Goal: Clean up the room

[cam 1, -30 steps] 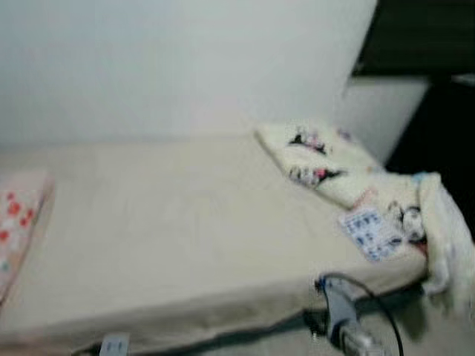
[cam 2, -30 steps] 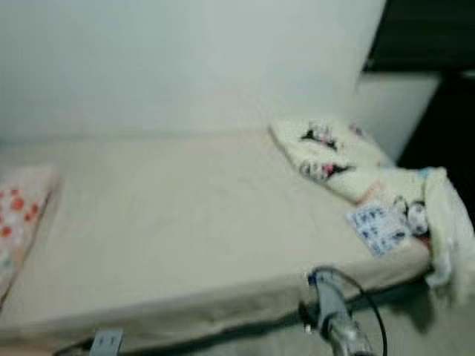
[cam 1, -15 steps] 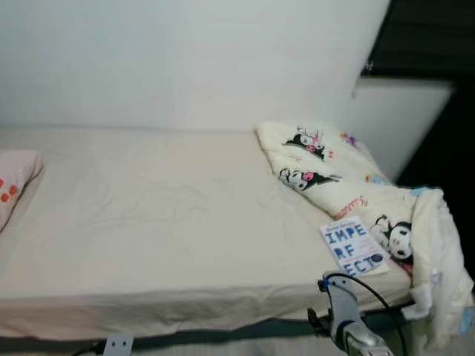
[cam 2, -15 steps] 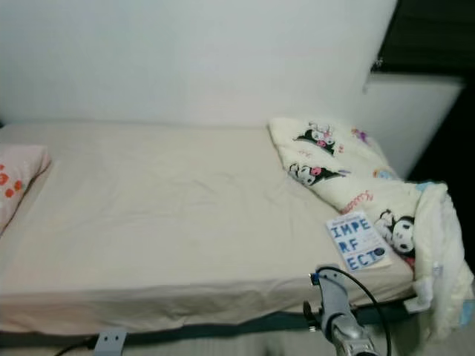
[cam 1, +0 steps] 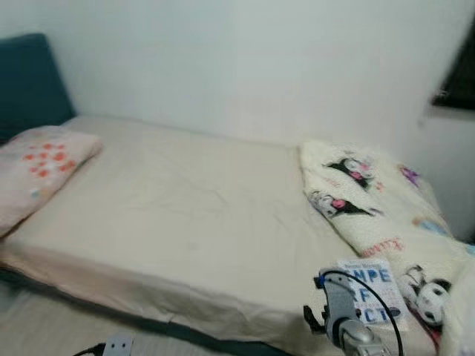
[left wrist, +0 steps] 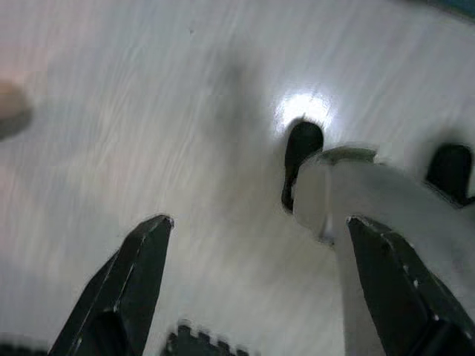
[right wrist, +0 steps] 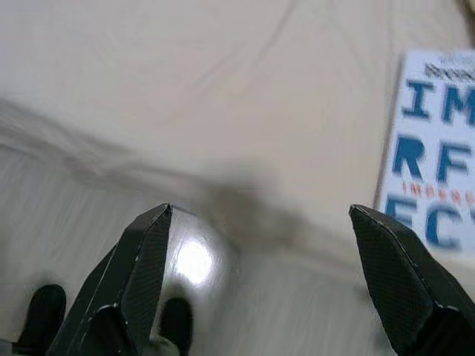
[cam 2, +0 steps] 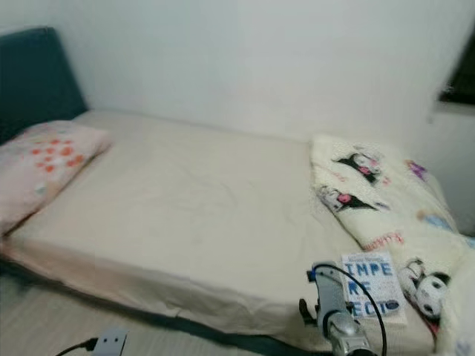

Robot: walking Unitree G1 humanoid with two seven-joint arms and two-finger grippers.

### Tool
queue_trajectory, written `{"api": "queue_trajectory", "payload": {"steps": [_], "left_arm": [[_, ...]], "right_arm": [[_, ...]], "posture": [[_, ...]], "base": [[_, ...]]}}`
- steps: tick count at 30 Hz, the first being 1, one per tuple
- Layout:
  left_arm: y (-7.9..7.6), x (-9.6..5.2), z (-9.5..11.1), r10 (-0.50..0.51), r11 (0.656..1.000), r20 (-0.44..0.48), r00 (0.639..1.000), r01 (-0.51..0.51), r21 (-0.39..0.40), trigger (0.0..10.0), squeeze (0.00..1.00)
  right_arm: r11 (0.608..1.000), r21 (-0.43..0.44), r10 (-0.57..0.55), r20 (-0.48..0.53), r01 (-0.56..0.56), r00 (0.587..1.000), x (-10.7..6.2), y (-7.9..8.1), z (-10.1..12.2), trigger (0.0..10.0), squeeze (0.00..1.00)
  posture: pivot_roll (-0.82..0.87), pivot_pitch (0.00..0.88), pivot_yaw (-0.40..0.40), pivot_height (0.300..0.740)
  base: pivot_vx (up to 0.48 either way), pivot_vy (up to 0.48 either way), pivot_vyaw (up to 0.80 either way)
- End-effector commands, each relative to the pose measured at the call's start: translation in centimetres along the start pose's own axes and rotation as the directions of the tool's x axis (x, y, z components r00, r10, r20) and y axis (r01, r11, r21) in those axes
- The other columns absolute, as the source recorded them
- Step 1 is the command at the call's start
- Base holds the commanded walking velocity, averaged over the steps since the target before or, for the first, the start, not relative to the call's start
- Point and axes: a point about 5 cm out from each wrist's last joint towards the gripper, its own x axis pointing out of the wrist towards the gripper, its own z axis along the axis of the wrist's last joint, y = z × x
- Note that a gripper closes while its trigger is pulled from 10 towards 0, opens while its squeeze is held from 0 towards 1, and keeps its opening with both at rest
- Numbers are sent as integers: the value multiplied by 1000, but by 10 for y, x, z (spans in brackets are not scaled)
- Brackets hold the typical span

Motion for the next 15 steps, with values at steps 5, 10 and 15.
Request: {"api": "queue_trajectory", "payload": {"steps": [5, 10, 15], "left_arm": [[-3, 0, 3, -11, 1000, 6, 1000, 11, 0, 10000, 0], [-6, 0, 6, -20, 1000, 19, 1000, 20, -6, 10000, 0], [-12, 0, 14, -65, 996, 66, 996, 68, -56, 10000, 0]], "right_arm": [[999, 24, -31, -9, 31, 999, -1, -5, -4, 10000, 0], [998, 45, -43, -3, 44, 999, 0, -4, -1, 10000, 0], [988, 140, -64, 10, 62, 998, 1, -2, 4, 10000, 0]], "posture": [[-52, 0, -40, 740], [-50, 0, -42, 740], [-49, 0, -40, 740]], "base": [[0, -480, 0], [0, -480, 0], [0, -182, 0]]}}
